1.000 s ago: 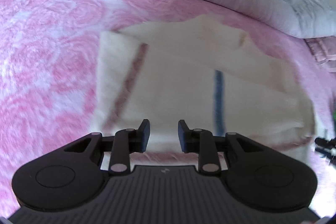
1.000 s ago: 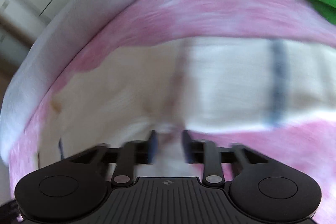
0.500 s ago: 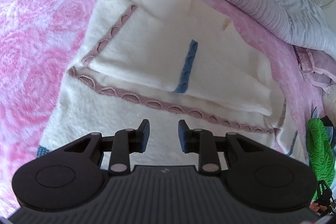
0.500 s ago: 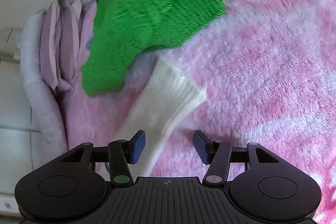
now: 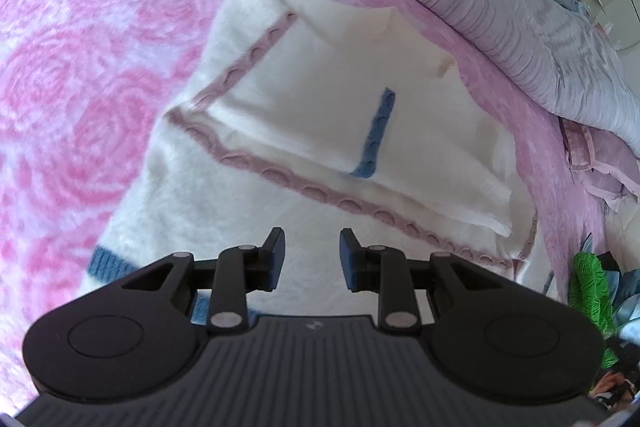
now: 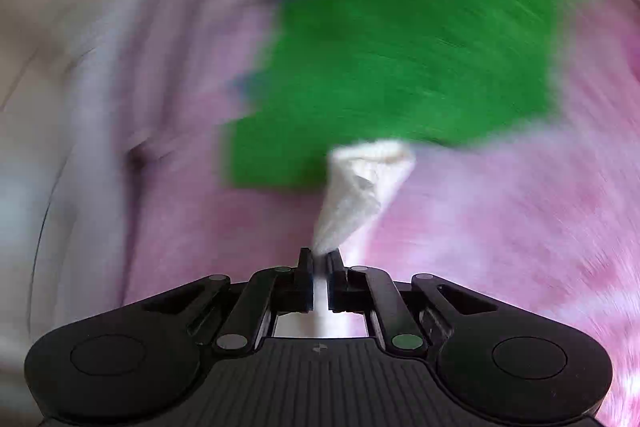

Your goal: Fold clothes

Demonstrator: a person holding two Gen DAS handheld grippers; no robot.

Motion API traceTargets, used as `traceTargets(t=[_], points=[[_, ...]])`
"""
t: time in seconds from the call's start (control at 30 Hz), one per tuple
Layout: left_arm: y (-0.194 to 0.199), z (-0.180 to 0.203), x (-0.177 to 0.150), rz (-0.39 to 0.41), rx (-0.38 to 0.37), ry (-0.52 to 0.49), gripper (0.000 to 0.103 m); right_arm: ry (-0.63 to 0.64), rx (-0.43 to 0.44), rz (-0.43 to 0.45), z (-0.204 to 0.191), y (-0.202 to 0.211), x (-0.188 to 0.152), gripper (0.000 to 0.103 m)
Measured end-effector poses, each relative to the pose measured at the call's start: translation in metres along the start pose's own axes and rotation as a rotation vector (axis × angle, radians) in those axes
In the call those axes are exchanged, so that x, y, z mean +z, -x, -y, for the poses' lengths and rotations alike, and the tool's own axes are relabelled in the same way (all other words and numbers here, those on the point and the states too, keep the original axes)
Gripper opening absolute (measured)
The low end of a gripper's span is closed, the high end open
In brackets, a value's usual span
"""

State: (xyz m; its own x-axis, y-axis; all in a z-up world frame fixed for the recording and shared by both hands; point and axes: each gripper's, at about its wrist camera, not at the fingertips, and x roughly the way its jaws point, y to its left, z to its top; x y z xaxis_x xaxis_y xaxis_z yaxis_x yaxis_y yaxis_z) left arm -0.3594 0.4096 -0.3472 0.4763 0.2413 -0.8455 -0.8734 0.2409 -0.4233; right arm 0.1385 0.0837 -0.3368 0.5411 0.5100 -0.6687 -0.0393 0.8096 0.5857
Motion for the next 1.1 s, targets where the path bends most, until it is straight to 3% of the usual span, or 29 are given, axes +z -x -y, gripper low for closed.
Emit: traceTargets(t=[0.13, 0.23, 0.3, 0.33, 0.4, 0.5, 0.57, 0.77, 0.93, 1.03, 1.1], points=[[0.002, -0.012, -0.011, -0.023, -0.023, 0.052, 0.024, 0.573, 0.188, 0.032, -0.108, 0.050, -0.064, 0.005], [0.004, -0.014, -0.020, -0.042, -0.034, 0.073, 0.024, 0.962, 0.354, -0.065, -0.162, 0.075, -0.144, 0.007], [-0.004, -0.007, -0.026, -0.063, -0.062, 0.073, 0.026, 1.199, 0.346, -0.214, -0.176, 0.074, -0.202, 0.015], [-0.008, -0.002, -0.028, -0.074, -0.078, 0.072, 0.027, 1.279, 0.326, -0.274, -0.173, 0.072, -0.225, 0.027], [-0.017, 0.007, -0.034, -0.096, -0.110, 0.070, 0.030, 1.421, 0.285, -0.387, -0.166, 0.068, -0.266, 0.032], [-0.031, 0.020, -0.041, -0.130, -0.158, 0.068, 0.038, 1.411, 0.216, -0.450, -0.140, 0.069, -0.271, 0.039], [-0.041, 0.029, -0.047, -0.153, -0.190, 0.066, 0.039, 1.339, 0.146, -0.479, -0.124, 0.067, -0.258, 0.040], [-0.072, 0.058, -0.061, -0.219, -0.284, 0.068, 0.040, 0.987, -0.079, -0.509, -0.081, 0.046, -0.181, 0.042], [-0.114, 0.083, -0.057, -0.238, -0.306, 0.085, 0.043, 0.644, -0.028, -0.526, -0.060, 0.042, -0.142, 0.043], [-0.124, 0.092, -0.055, -0.225, -0.311, 0.082, 0.048, 0.636, -0.024, -0.534, -0.054, 0.041, -0.147, 0.042], [-0.127, 0.101, -0.056, -0.215, -0.300, 0.049, 0.044, 0.630, -0.022, -0.539, -0.051, 0.041, -0.150, 0.042]])
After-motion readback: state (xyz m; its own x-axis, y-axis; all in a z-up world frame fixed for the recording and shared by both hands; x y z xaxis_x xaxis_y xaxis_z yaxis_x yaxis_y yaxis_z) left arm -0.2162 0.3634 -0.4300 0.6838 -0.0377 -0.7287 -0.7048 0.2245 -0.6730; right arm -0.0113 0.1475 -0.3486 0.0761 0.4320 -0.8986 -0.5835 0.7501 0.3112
